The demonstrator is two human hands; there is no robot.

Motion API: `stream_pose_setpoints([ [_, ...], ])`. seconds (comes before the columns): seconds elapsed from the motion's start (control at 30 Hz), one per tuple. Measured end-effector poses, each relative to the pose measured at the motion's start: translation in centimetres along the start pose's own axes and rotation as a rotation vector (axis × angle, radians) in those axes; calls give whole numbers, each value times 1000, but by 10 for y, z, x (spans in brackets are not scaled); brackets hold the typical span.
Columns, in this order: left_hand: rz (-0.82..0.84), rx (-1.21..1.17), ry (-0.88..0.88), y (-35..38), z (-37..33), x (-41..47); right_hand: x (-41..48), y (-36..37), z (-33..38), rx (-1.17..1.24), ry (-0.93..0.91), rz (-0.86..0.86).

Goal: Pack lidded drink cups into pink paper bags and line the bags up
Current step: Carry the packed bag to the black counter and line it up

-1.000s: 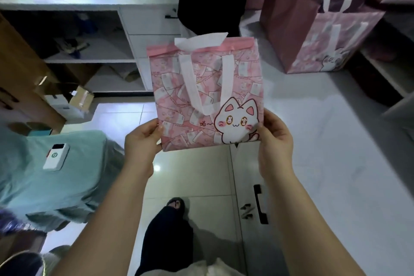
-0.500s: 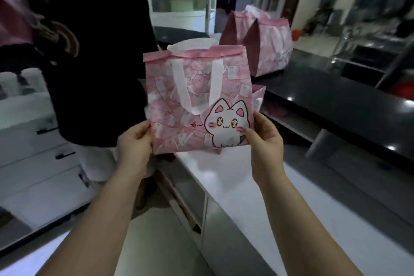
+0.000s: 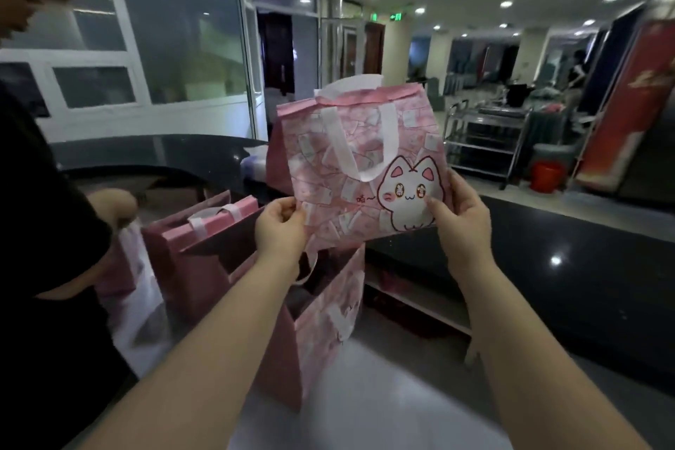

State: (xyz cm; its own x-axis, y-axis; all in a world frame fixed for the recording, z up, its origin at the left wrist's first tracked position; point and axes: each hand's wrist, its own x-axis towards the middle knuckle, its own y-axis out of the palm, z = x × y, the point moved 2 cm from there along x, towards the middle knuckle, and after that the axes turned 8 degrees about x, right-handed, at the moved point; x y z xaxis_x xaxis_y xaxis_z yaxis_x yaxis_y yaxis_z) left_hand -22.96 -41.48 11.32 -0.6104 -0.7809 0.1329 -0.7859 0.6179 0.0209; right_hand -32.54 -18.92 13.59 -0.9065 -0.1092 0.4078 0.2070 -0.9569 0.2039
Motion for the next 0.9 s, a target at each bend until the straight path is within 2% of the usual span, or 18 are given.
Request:
stream_pose_setpoints([
  [0.1, -19, -20, 24, 47, 0, 27, 42, 7, -13, -548, -4, 56],
  [0.13, -24, -25, 54, 63, 2, 33, 48, 11, -21, -612, 17, 114],
  [0.2, -9, 6, 113, 93, 8, 37, 50, 18, -46, -591, 92, 265],
  [0.27, 52, 50, 148, 120, 20, 39, 46, 18, -72, -547, 178, 314],
  [0.43, 349, 245, 148, 155, 68, 41, 36, 10, -103, -341, 408, 166],
  [0.57, 552, 311, 304, 148, 72, 62, 36, 22, -112, -364, 381, 64],
  [0.67, 413, 325, 568, 136, 50, 97, 49, 35, -108, -427, 323, -86],
  [0.73, 342, 308, 655, 131, 39, 119, 58, 45, -108, -445, 290, -200],
  [0.8, 428, 265, 598, 134, 37, 134, 61, 55, -113, -473, 283, -270],
  [0.9, 627, 196, 370, 142, 46, 138, 56, 61, -125, -513, 269, -394],
])
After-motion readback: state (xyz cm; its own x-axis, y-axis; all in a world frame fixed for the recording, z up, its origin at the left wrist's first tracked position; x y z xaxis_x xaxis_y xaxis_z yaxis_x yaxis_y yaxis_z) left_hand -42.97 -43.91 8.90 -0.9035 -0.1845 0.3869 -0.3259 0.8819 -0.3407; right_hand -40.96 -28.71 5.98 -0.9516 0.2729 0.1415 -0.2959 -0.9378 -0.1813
